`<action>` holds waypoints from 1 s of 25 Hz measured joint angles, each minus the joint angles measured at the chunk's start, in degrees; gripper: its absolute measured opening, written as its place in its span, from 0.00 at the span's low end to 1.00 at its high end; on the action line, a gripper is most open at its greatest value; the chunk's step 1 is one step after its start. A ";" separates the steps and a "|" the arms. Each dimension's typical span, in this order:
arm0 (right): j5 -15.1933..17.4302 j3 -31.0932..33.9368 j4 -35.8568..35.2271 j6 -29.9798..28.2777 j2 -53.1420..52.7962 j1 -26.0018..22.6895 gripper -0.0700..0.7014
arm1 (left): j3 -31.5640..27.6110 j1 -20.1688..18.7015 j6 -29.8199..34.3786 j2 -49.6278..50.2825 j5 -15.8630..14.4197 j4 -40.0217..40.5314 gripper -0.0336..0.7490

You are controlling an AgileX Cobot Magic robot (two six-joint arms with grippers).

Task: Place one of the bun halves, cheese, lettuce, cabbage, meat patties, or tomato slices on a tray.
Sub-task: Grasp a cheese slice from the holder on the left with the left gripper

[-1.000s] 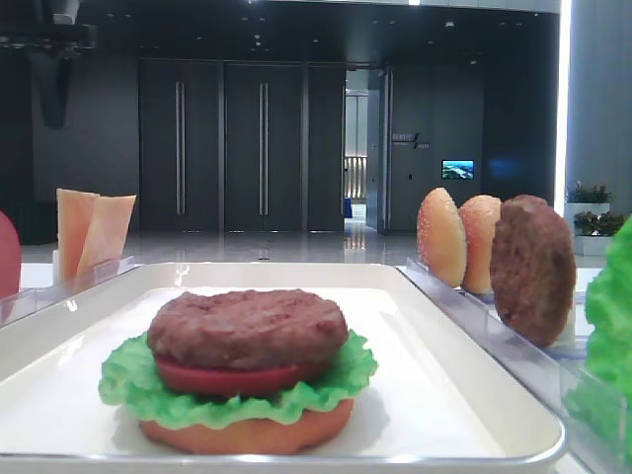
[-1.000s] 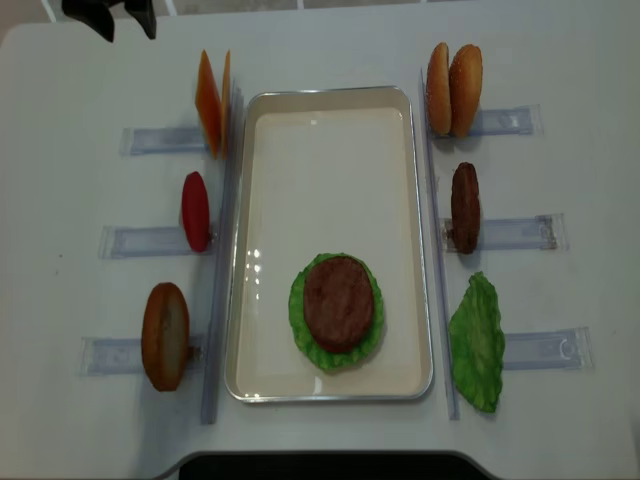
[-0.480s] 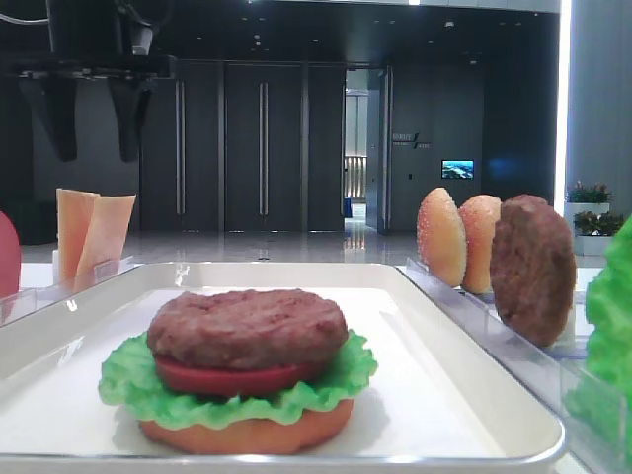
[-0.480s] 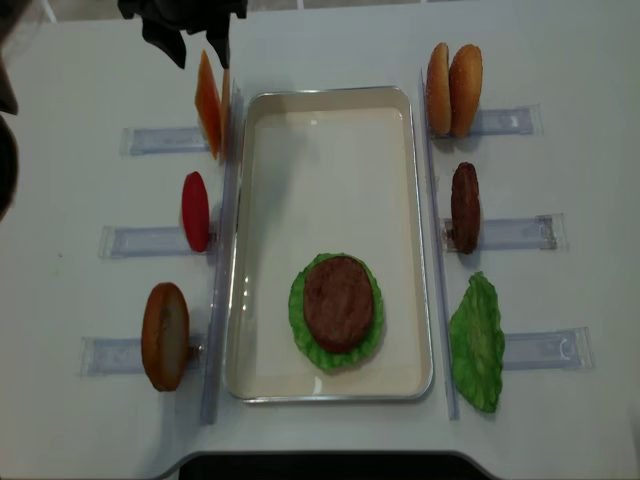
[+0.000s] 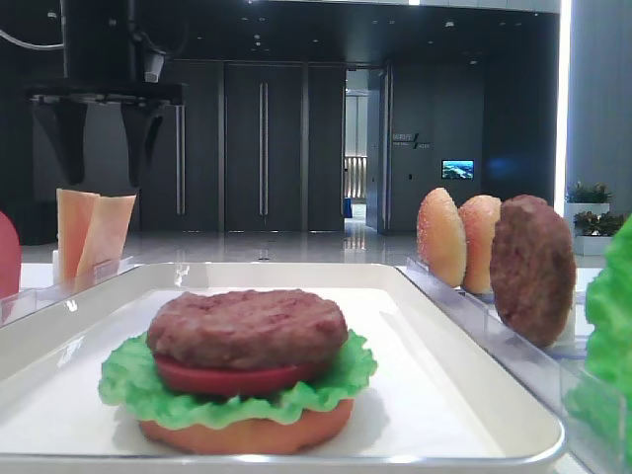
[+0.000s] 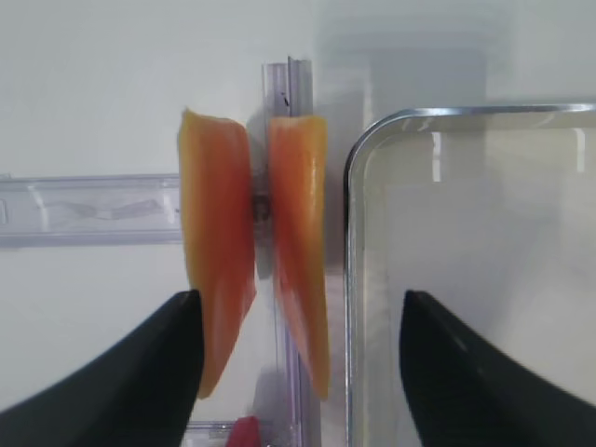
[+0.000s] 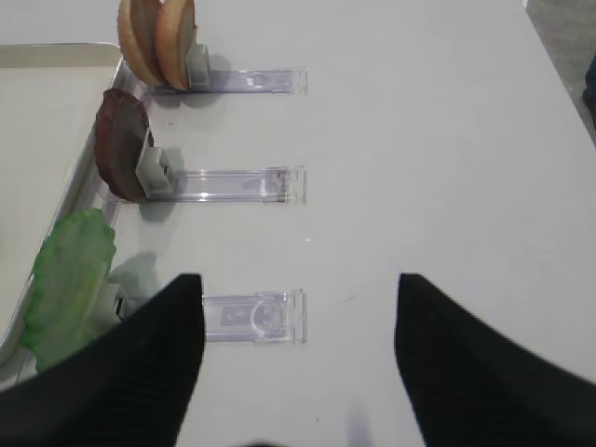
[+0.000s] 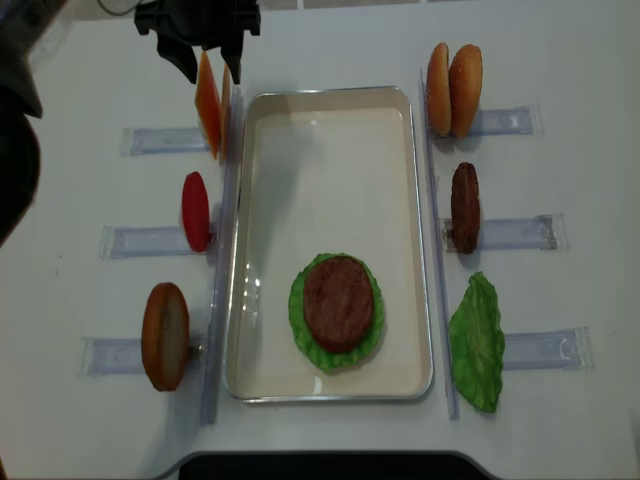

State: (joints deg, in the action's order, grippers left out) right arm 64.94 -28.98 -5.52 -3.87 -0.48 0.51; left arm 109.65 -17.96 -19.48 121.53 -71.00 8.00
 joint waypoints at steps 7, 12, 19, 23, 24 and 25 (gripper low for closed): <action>0.00 0.00 0.00 0.00 0.00 0.00 0.64 | 0.10 -0.05 -0.12 1.03 0.00 0.05 0.69; 0.00 0.00 0.00 0.00 0.00 0.00 0.64 | 0.10 -0.06 -0.54 1.03 0.90 0.05 0.69; 0.00 0.00 0.00 0.00 0.00 0.00 0.64 | 0.10 -0.06 -1.58 1.03 2.23 -0.56 0.69; 0.00 0.00 0.00 0.00 0.00 0.00 0.64 | 0.10 -0.11 -1.89 1.03 2.79 -0.89 0.69; 0.00 0.00 0.00 0.00 0.00 0.00 0.64 | 0.10 -0.11 -2.02 1.03 2.82 -1.07 0.69; 0.00 0.00 0.00 0.00 0.00 0.00 0.64 | 0.10 -0.11 -2.06 1.03 2.83 -1.39 0.69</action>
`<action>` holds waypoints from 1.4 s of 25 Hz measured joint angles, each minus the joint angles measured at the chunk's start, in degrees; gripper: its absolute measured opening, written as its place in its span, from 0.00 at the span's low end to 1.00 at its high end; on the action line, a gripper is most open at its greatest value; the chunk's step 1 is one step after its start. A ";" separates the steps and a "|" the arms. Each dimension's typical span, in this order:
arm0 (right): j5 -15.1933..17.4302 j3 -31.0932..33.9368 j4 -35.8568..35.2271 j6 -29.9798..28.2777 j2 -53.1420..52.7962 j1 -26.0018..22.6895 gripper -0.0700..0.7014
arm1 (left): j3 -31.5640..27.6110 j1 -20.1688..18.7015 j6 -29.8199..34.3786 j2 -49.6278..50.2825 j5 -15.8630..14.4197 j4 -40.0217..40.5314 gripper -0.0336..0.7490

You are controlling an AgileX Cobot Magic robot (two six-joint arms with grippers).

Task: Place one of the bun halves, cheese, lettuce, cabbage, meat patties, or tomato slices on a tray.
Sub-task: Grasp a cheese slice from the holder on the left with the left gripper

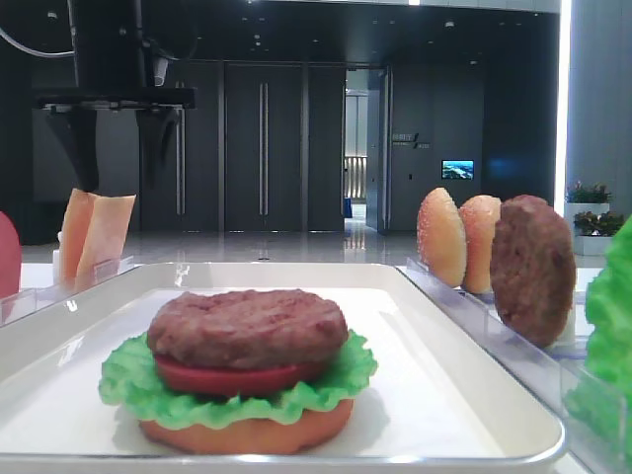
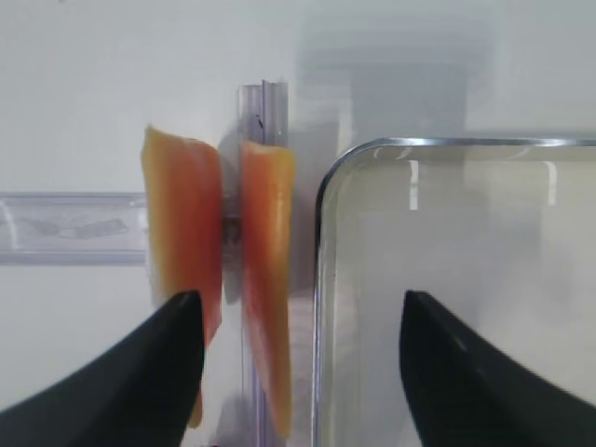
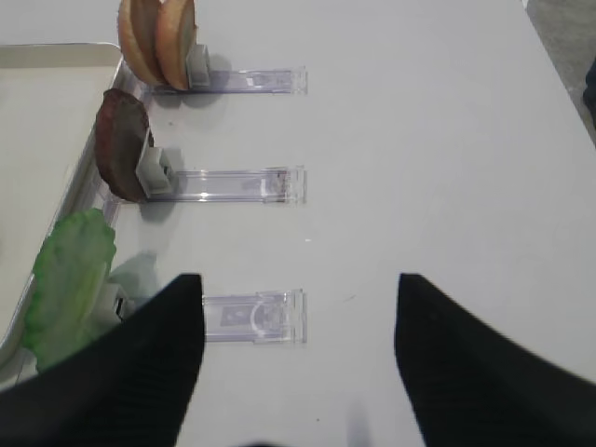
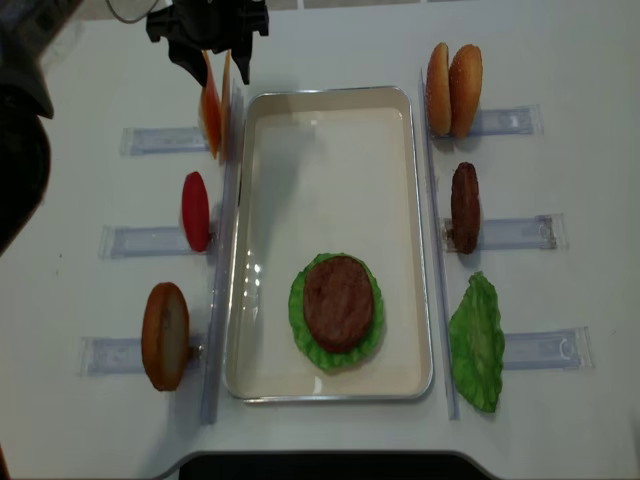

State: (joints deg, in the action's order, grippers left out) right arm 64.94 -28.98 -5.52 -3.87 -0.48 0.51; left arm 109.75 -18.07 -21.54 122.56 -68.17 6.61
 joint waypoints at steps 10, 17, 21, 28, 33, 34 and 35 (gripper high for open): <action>0.00 0.00 0.00 0.00 0.00 0.00 0.64 | 4.09 0.00 -0.11 0.66 -0.66 -0.09 0.69; 0.00 0.00 0.00 0.06 0.00 0.00 0.64 | 4.19 0.00 -0.11 4.29 -1.73 0.45 0.69; 0.00 0.00 0.00 0.06 0.00 0.00 0.64 | 4.19 0.00 -0.06 5.02 -1.73 0.40 0.69; 0.00 0.00 0.00 0.06 0.00 0.00 0.64 | 4.19 0.00 -0.01 5.14 -1.73 0.40 0.53; 0.00 0.00 0.00 0.06 0.00 0.00 0.64 | 4.26 0.00 0.10 5.14 -1.73 0.34 0.39; 0.00 0.00 0.00 0.06 0.00 0.00 0.64 | 4.26 0.00 0.10 5.14 -1.73 0.30 0.38; 0.00 0.00 0.00 0.06 0.00 0.00 0.64 | 4.26 0.00 0.10 5.14 -1.73 0.30 0.38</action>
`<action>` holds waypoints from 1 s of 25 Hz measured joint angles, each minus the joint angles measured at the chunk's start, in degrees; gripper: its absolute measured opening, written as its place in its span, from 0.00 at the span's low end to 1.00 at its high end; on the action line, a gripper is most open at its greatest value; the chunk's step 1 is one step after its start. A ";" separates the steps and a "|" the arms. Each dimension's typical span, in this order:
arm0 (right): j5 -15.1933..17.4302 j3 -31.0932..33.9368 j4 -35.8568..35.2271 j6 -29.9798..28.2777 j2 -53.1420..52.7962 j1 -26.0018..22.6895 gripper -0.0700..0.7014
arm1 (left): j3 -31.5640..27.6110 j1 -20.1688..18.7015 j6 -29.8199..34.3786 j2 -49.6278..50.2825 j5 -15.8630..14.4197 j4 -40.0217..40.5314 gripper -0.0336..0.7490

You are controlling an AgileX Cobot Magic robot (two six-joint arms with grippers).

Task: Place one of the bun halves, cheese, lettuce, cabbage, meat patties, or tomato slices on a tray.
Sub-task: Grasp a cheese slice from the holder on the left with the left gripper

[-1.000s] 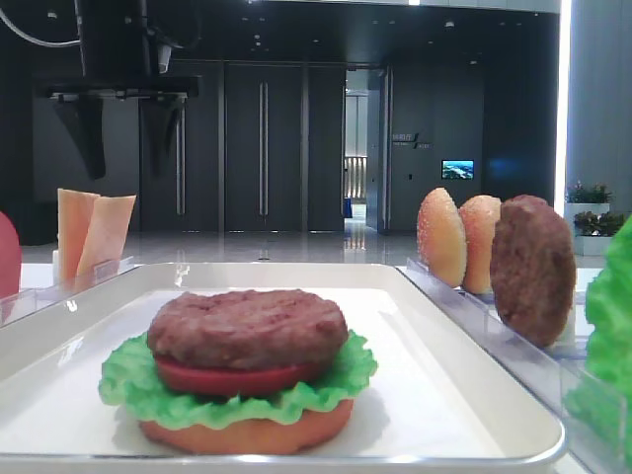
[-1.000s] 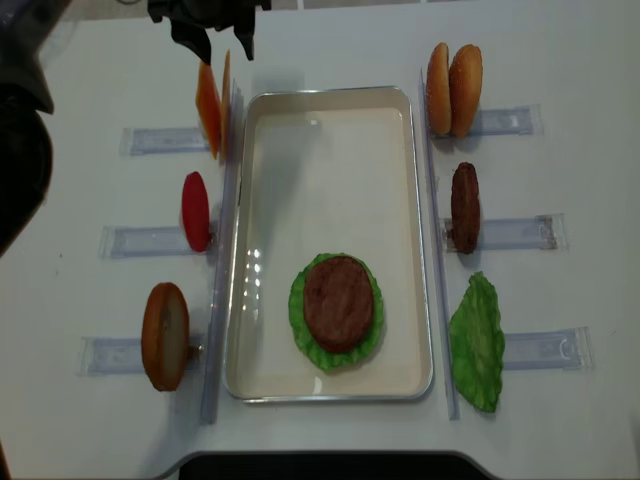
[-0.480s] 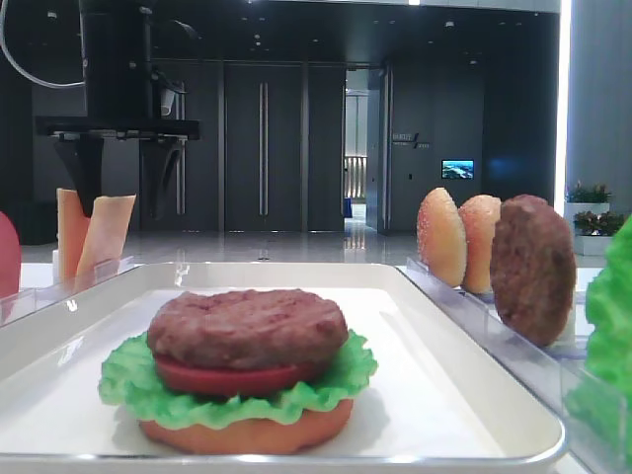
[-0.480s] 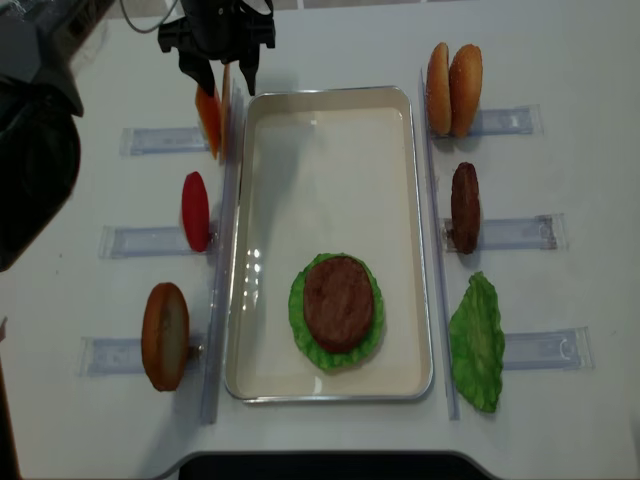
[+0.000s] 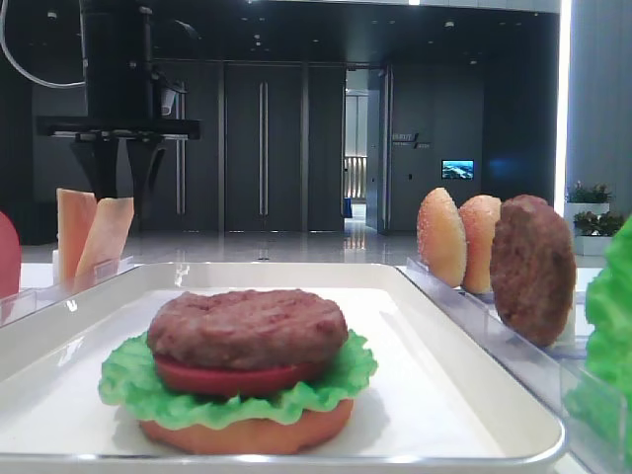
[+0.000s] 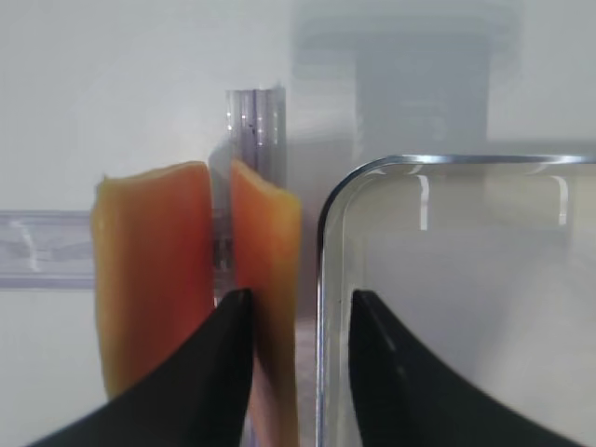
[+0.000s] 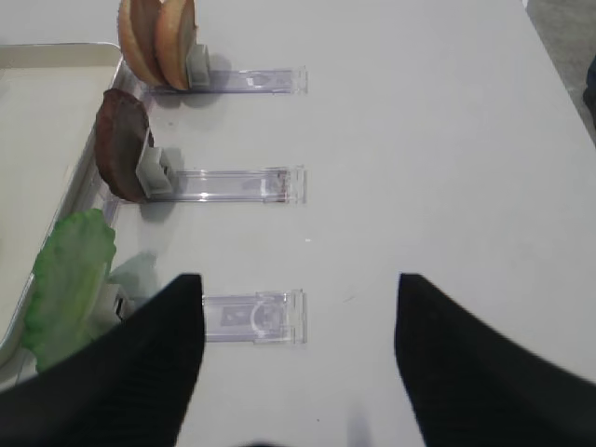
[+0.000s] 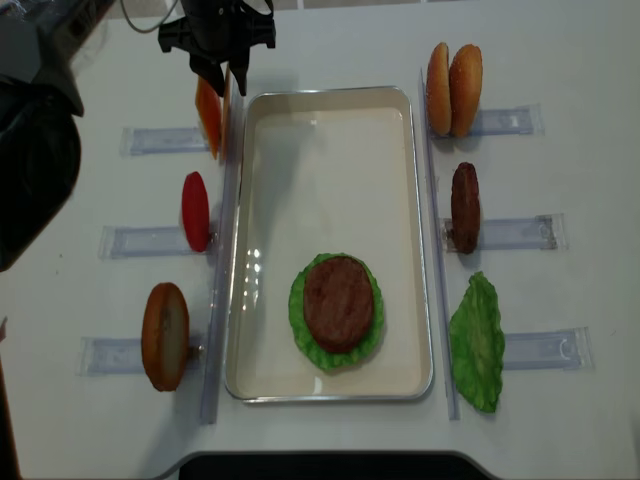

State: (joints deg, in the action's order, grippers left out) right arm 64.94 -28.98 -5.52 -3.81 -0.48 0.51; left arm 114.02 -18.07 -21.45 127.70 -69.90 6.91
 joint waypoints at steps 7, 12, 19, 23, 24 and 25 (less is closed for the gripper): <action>0.00 0.00 0.00 0.00 0.00 0.00 0.64 | 0.01 0.00 0.68 0.00 0.00 -0.29 0.37; 0.00 0.00 0.00 0.00 0.00 0.00 0.64 | 0.01 0.00 1.38 0.00 0.00 -0.29 0.37; 0.00 0.00 0.00 0.00 0.00 0.00 0.64 | 0.01 0.00 2.52 0.00 0.00 -0.29 0.37; 0.00 0.00 0.00 0.00 0.00 0.00 0.64 | 0.01 0.00 2.57 0.00 0.00 -0.29 0.37; 0.00 0.00 0.00 0.00 0.00 0.00 0.64 | 0.01 0.00 2.57 0.00 0.00 -0.37 0.37; 0.00 0.00 0.00 0.00 0.00 0.00 0.64 | 0.01 0.00 2.57 0.00 0.00 -0.46 0.37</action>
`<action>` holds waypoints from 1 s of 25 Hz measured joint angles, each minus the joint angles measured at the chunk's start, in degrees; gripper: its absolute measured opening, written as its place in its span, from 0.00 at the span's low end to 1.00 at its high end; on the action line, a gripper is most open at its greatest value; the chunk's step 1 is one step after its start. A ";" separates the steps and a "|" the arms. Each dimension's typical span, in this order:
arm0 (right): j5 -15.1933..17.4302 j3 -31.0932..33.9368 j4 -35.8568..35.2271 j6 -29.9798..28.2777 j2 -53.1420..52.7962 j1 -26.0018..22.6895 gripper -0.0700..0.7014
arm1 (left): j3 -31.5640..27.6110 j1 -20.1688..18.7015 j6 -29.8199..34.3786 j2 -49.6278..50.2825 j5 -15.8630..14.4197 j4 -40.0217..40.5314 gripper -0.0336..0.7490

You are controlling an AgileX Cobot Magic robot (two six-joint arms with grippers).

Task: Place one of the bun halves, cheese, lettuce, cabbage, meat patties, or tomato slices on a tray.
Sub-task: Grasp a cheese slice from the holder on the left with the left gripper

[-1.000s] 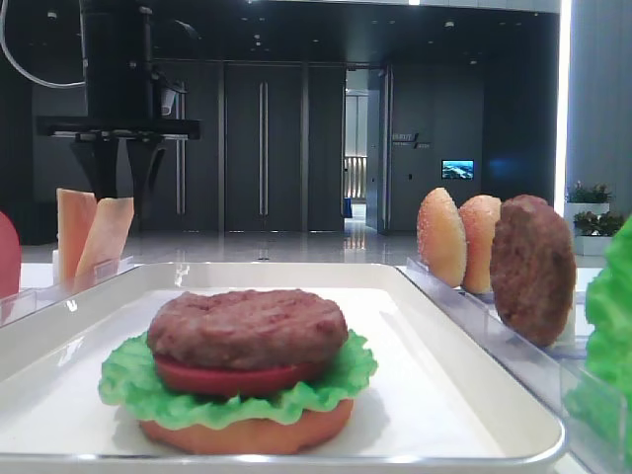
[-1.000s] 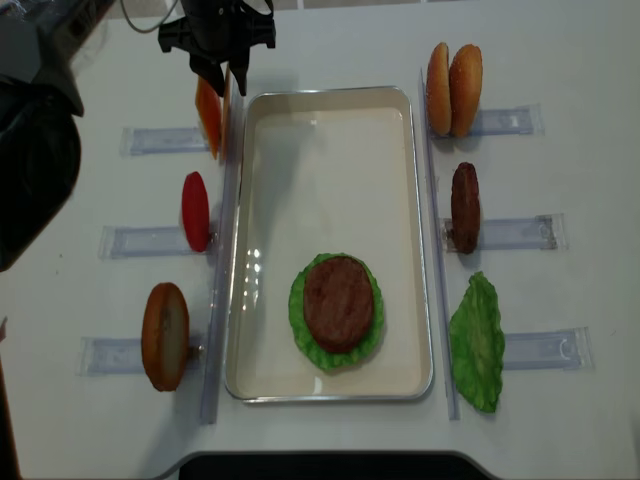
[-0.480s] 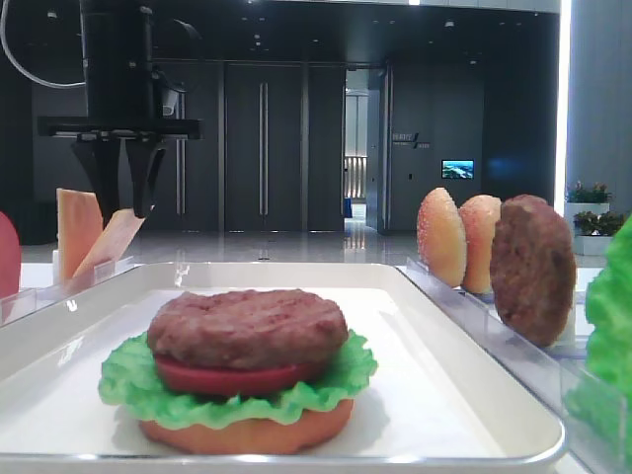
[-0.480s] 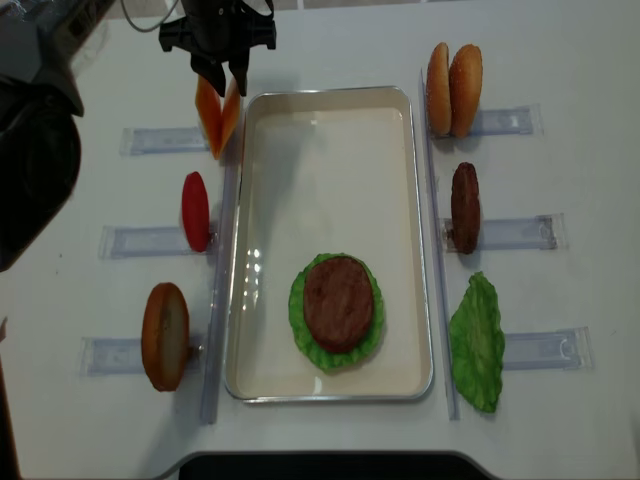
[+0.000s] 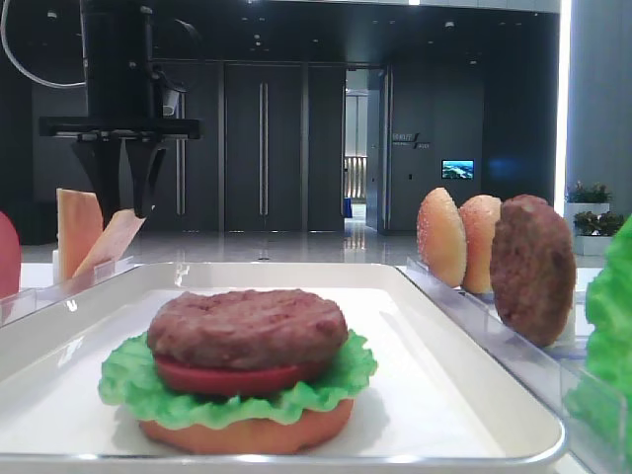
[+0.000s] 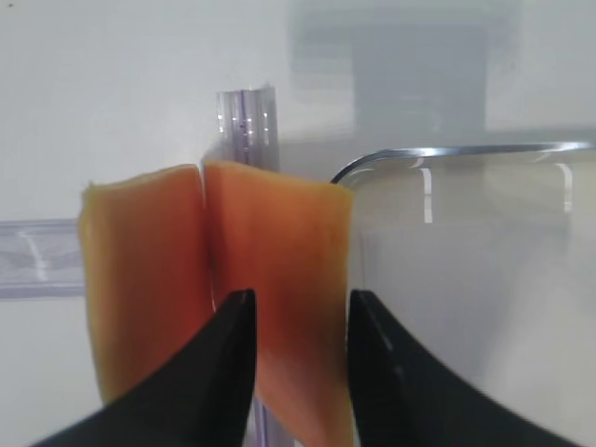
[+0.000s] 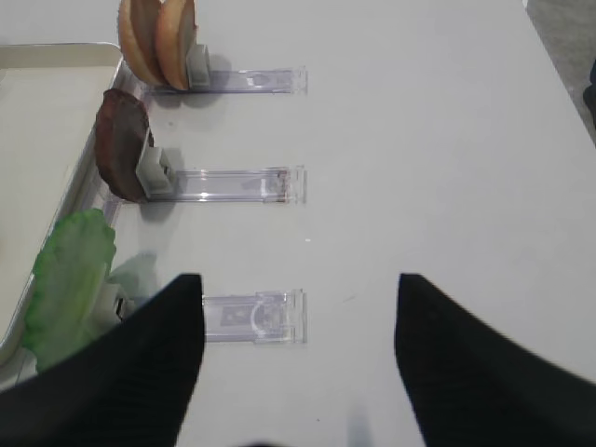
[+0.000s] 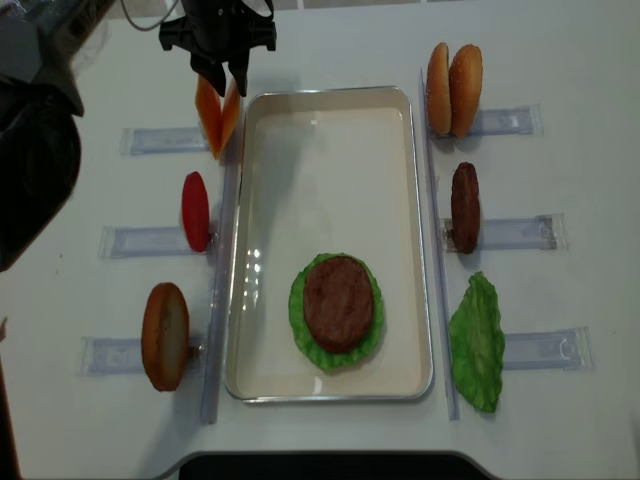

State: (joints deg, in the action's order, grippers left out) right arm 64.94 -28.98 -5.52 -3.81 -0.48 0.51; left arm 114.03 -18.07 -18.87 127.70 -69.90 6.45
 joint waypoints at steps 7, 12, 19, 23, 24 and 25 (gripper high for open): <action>0.00 0.00 0.00 0.00 0.00 0.00 0.64 | 0.00 0.00 0.06 0.04 0.00 -0.13 0.37; 0.00 0.00 0.00 0.00 0.00 0.00 0.64 | 0.11 0.00 0.06 1.07 0.00 -0.63 0.37; 0.00 0.00 0.00 0.00 0.00 0.00 0.64 | 0.11 0.00 0.22 2.23 0.00 -1.41 0.37; 0.00 0.00 0.00 0.00 0.00 0.00 0.64 | 0.11 0.00 0.34 2.23 0.00 -1.52 0.36; 0.00 0.00 0.00 0.00 0.00 0.00 0.64 | 0.11 0.00 0.38 2.23 0.00 -1.52 0.35; 0.00 0.00 0.00 0.00 0.00 0.00 0.64 | 0.11 0.00 0.38 2.23 0.00 -1.52 0.33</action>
State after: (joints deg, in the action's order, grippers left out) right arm 64.94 -28.98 -5.52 -3.81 -0.48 0.51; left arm 114.15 -18.07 -18.49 129.94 -69.90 4.93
